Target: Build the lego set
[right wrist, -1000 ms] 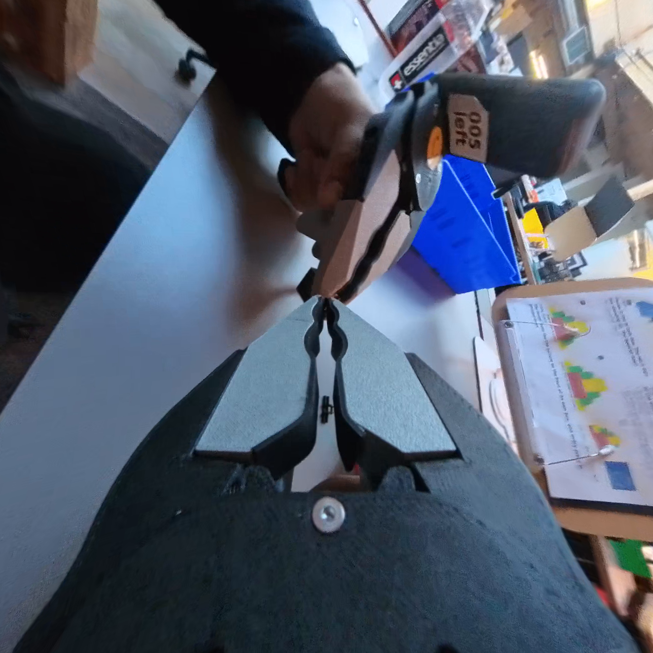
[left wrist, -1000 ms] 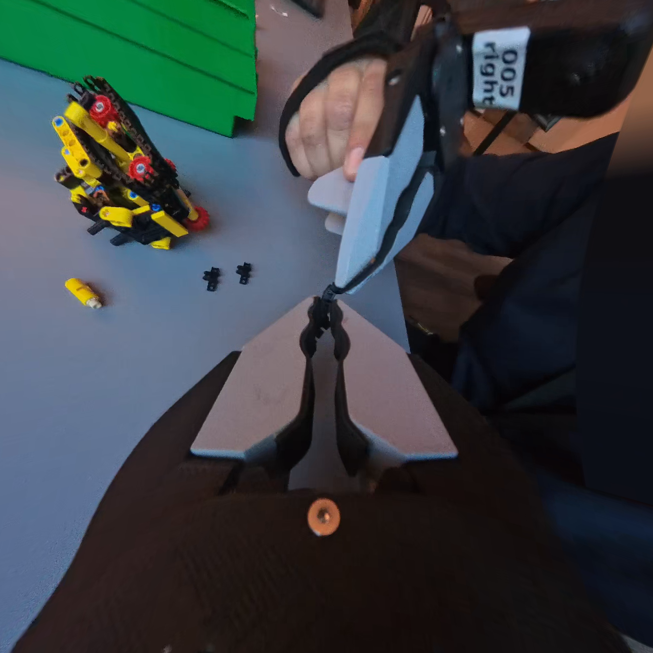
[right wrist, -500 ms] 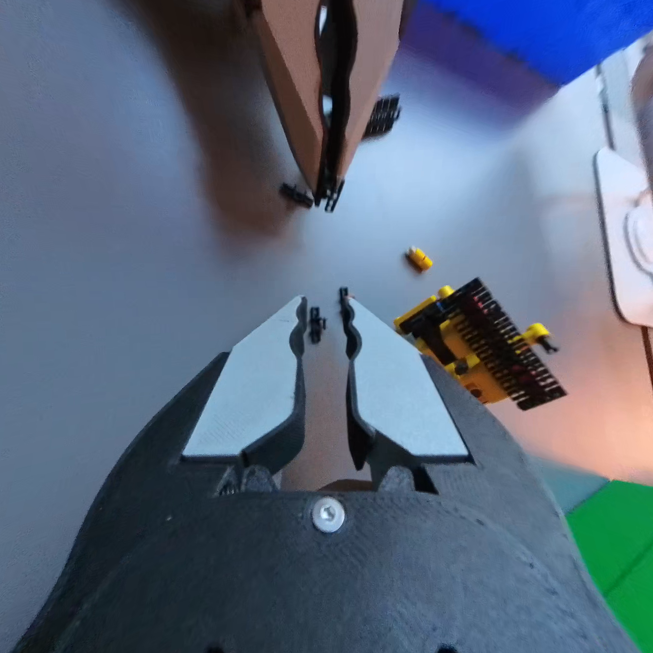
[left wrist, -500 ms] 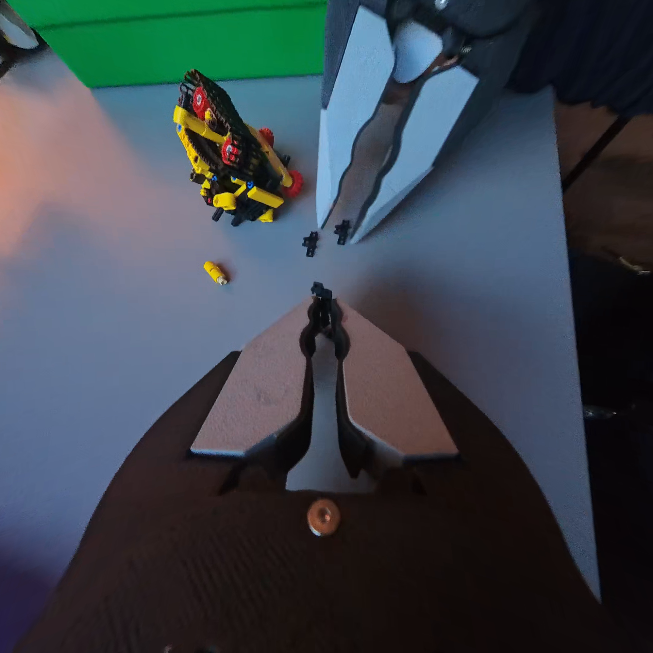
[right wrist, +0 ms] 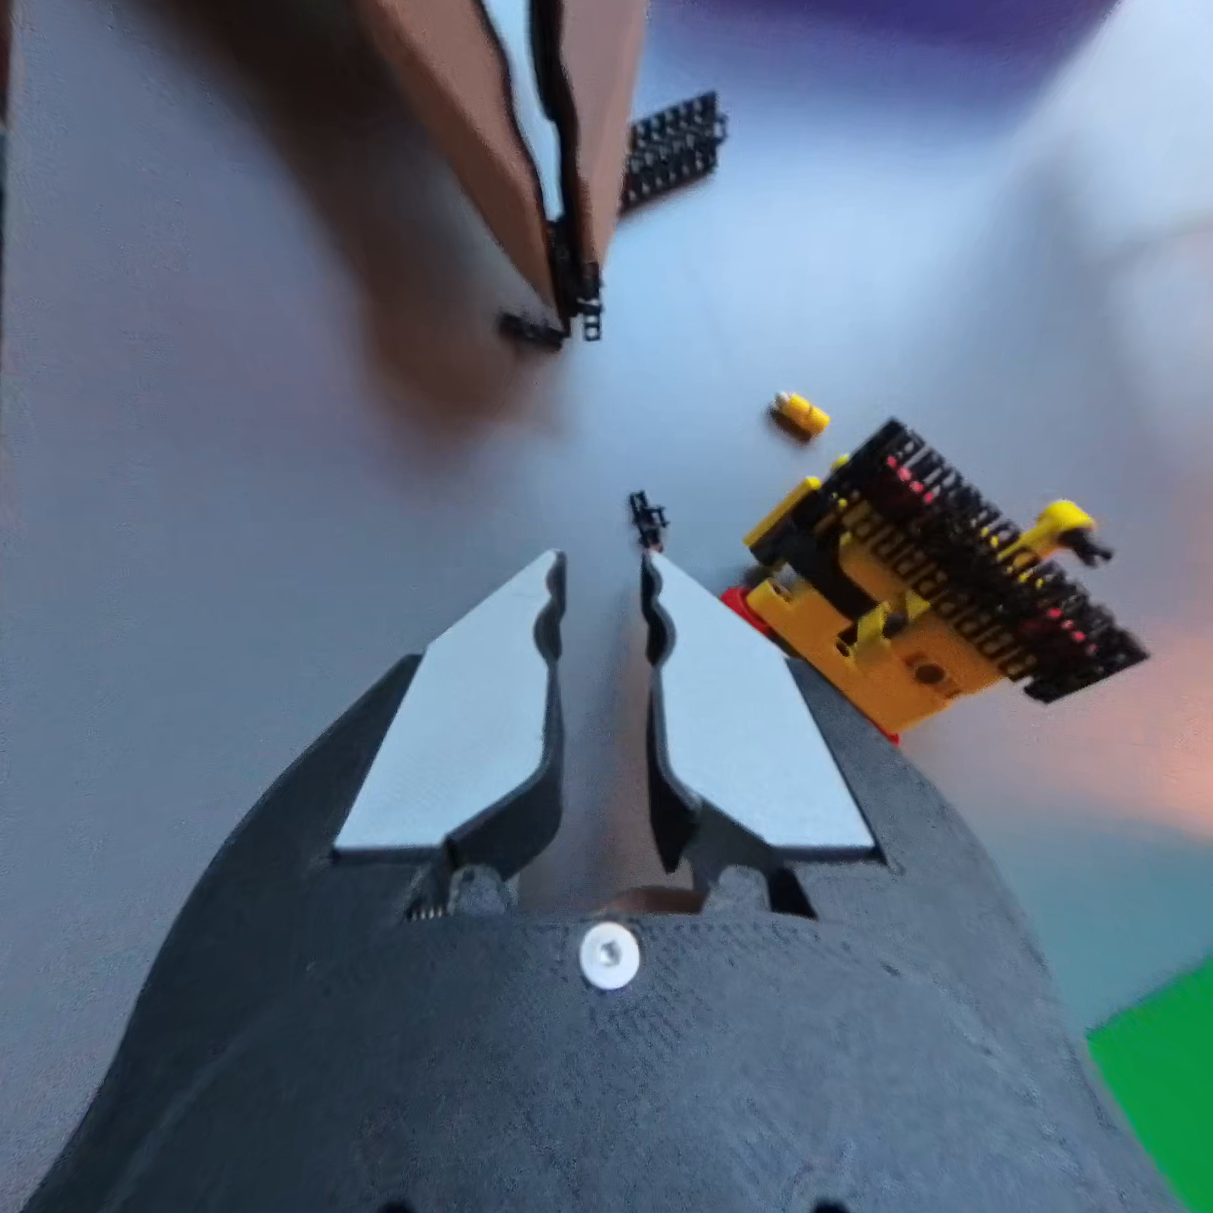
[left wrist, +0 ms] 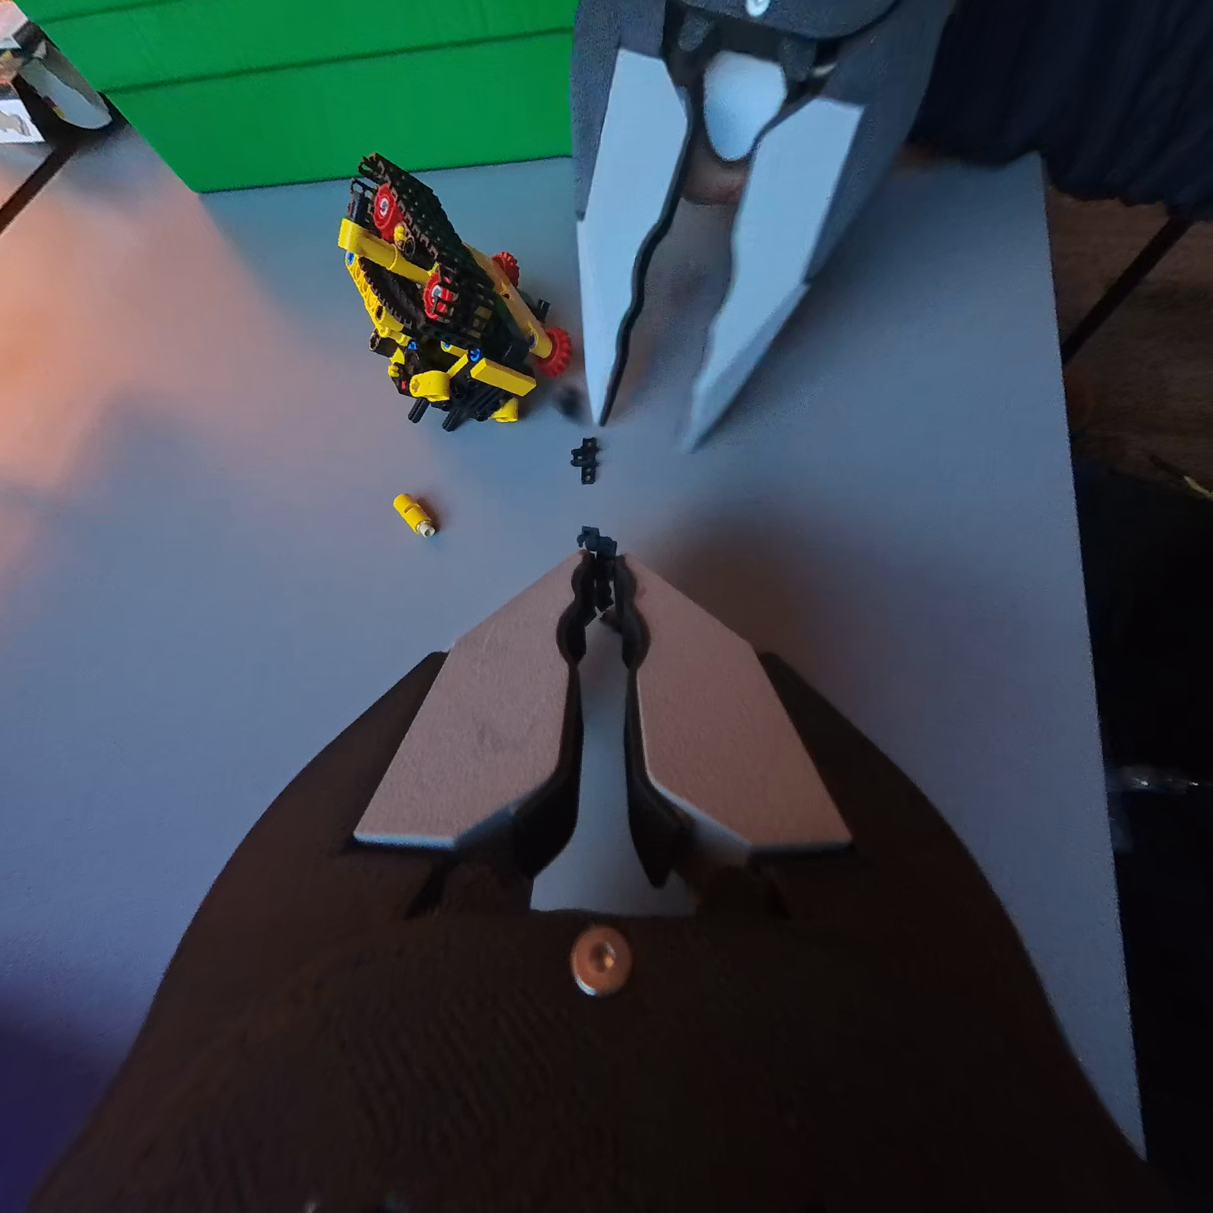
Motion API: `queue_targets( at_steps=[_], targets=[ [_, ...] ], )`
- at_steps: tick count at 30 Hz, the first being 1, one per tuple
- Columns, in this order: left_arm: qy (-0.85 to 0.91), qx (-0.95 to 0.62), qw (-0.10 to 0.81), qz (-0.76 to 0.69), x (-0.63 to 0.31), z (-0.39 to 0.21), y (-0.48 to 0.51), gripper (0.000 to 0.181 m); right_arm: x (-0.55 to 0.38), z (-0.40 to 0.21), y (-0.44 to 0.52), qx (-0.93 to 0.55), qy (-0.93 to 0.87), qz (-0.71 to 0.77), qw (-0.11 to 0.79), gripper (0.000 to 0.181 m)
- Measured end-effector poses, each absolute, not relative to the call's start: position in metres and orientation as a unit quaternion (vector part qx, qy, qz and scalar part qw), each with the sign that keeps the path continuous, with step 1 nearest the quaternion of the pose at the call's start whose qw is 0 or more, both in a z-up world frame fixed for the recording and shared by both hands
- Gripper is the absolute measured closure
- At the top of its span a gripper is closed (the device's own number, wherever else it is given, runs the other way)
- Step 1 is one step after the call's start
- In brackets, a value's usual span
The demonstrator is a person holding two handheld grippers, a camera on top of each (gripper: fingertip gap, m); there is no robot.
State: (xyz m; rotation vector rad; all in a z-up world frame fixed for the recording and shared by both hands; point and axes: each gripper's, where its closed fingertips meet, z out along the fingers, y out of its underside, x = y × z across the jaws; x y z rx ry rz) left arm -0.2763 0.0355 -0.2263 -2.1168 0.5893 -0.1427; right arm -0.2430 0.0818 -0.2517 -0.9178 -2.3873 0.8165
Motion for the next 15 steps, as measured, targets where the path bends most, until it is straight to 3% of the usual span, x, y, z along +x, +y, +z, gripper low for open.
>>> queue_targets(
  at_steps=[1, 5, 15],
  targets=[
    [0.24, -0.857, 0.452, -0.059, -0.276, -0.227, 0.035, 0.179, -0.244, -0.244, 0.08, -0.321, -0.864, 0.302, 0.243, 0.146],
    [0.254, -0.851, 0.457, -0.051, -0.272, -0.226, 0.036, 0.179, -0.238, -0.198, 0.061, -0.265, -0.826, 0.408, 0.284, 0.149],
    [0.28, -0.831, 0.479, -0.026, -0.266, -0.219, 0.039, 0.18, -0.247, -0.195, 0.066, -0.278, -0.816, 0.403, 0.309, 0.154]
  ],
)
